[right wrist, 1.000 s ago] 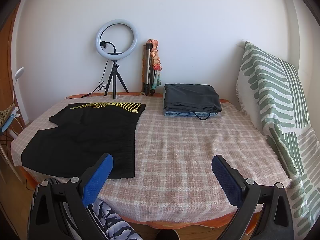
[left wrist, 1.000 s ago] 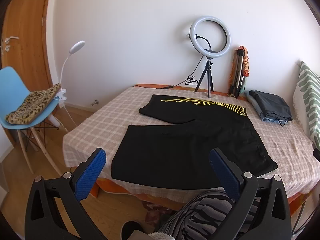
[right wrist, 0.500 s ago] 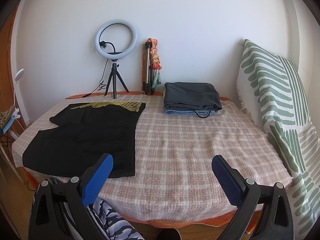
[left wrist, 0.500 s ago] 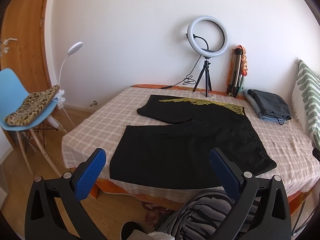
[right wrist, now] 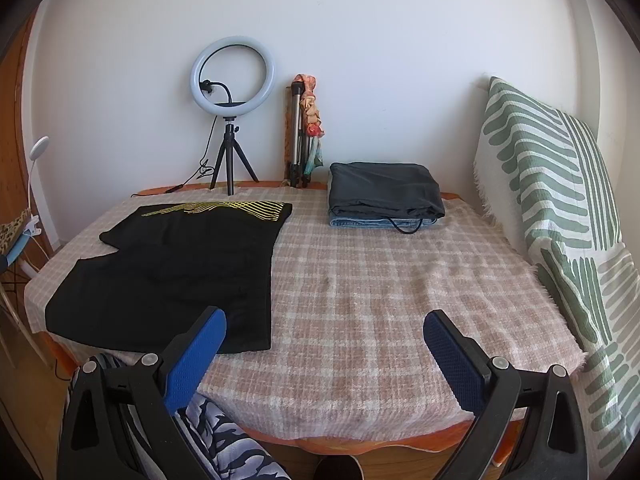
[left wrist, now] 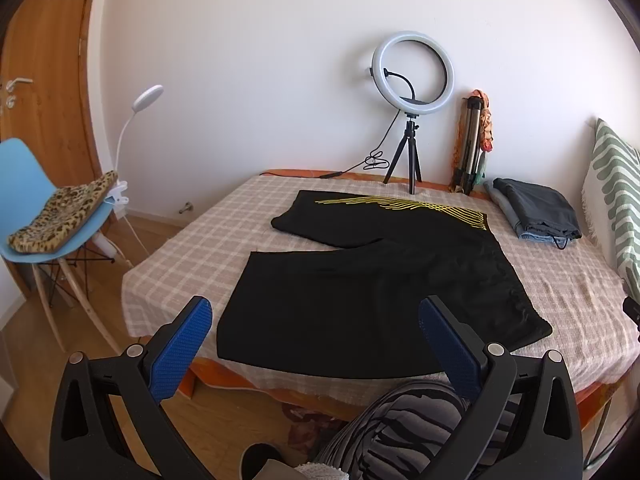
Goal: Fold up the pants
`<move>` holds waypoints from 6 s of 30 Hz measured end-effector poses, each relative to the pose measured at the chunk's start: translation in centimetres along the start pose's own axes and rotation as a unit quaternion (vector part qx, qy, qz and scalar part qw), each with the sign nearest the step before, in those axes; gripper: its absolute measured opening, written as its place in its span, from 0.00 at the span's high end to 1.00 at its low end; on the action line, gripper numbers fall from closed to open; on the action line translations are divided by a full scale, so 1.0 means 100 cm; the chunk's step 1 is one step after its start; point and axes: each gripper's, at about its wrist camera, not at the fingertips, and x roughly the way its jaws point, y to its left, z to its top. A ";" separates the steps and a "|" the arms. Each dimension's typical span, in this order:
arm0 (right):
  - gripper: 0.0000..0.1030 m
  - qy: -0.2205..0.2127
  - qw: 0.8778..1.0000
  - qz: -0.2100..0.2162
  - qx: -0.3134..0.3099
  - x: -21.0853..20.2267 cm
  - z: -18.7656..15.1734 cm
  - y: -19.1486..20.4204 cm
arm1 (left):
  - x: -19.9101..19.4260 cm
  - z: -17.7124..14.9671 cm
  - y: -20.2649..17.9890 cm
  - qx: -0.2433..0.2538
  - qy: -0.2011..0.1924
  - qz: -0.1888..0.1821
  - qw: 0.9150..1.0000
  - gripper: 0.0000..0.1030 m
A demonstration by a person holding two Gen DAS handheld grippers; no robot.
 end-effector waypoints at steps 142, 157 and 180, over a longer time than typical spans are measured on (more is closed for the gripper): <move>1.00 0.024 0.948 0.136 -0.287 0.249 0.166 0.133 | 0.256 0.134 0.033 0.089 -0.032 -0.059 0.994 1.00; 1.00 0.110 0.961 0.120 -0.224 0.392 0.179 0.130 | 0.378 0.160 -0.015 0.145 0.033 -0.014 0.989 1.00; 1.00 0.186 0.946 0.086 -0.249 0.475 0.153 0.147 | 0.457 0.149 -0.019 0.150 0.104 0.030 0.983 0.84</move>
